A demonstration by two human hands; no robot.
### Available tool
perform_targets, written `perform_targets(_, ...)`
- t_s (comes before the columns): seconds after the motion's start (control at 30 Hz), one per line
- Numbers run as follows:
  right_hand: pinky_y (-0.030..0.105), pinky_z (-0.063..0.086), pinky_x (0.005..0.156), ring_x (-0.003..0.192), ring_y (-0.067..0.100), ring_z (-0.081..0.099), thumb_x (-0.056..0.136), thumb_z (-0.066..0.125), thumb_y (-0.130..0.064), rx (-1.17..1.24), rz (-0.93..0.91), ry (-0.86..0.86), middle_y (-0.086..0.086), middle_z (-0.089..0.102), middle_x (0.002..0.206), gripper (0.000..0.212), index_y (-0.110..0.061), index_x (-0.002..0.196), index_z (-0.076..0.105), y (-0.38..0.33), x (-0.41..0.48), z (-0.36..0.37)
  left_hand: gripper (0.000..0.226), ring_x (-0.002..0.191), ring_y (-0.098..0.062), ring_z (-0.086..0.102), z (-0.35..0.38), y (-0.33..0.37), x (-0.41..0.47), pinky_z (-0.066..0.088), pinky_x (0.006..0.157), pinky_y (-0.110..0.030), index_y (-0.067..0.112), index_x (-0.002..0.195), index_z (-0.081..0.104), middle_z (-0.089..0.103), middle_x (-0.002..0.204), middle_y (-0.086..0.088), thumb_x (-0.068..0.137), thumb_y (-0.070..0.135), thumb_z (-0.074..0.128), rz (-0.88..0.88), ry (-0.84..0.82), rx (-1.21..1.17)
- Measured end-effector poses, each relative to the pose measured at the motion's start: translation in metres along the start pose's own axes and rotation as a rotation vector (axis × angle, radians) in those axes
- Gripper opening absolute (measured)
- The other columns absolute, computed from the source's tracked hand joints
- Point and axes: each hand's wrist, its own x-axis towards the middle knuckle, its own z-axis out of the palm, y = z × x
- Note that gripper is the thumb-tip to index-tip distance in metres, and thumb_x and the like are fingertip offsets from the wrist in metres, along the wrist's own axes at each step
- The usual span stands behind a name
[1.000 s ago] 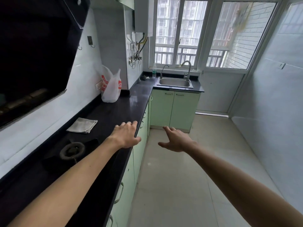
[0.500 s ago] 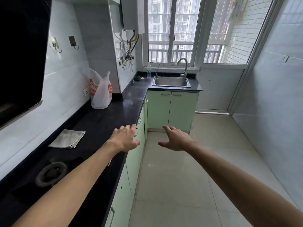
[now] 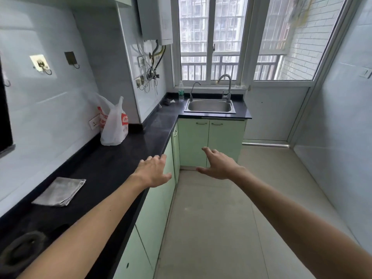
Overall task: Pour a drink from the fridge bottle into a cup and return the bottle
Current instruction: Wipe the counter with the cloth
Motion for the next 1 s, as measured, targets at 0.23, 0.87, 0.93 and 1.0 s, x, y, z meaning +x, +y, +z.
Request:
perform_targets(0.23,0.047,0.046,0.098,0.129,0.033,0.046,0.090,0.056,-0.060,-0.039,0.006,-0.013,0.012,0.044,0.144,0.086,-0.021,0.154,0.015,0.042,0.030,-0.005,0.066,0.125,-0.029,0.051,0.000,0.014,0.052,0.041,0.102,-0.047,0.013,0.144,0.034,0.053,0.136,-0.009,0.092,0.051,0.050,0.016,-0.024,-0.003)
perform_targets(0.87,0.047,0.045,0.100,0.133,0.032,0.041,0.090,0.056,-0.059,-0.089,0.040,-0.056,0.011,0.041,0.147,0.088,-0.019,0.155,0.011,0.088,0.222,-0.006,0.070,0.125,-0.030,0.050,0.013,-0.017,0.246,0.041,0.105,-0.048,0.014,0.149,0.028,0.052,0.136,-0.010,0.093,0.051,0.048,0.081,-0.070,-0.001)
perform_targets(0.93,0.047,0.045,0.100,0.132,0.032,0.041,0.090,0.056,-0.059,-0.092,0.016,-0.058,0.011,0.041,0.147,0.087,-0.020,0.154,0.012,0.080,0.251,-0.006,0.067,0.124,-0.030,0.050,0.013,-0.031,0.267,0.041,0.104,-0.048,0.014,0.146,0.031,0.053,0.135,-0.010,0.093,0.051,0.048,0.065,-0.082,-0.005)
perform_targets(1.0,0.047,0.046,0.099,0.132,0.032,0.041,0.090,0.056,-0.059,-0.092,0.002,-0.066,0.011,0.042,0.146,0.087,-0.020,0.154,0.012,0.073,0.278,-0.006,0.069,0.124,-0.030,0.051,0.013,-0.047,0.287,0.041,0.104,-0.048,0.014,0.147,0.031,0.053,0.135,-0.010,0.092,0.051,0.048,0.042,-0.089,-0.015)
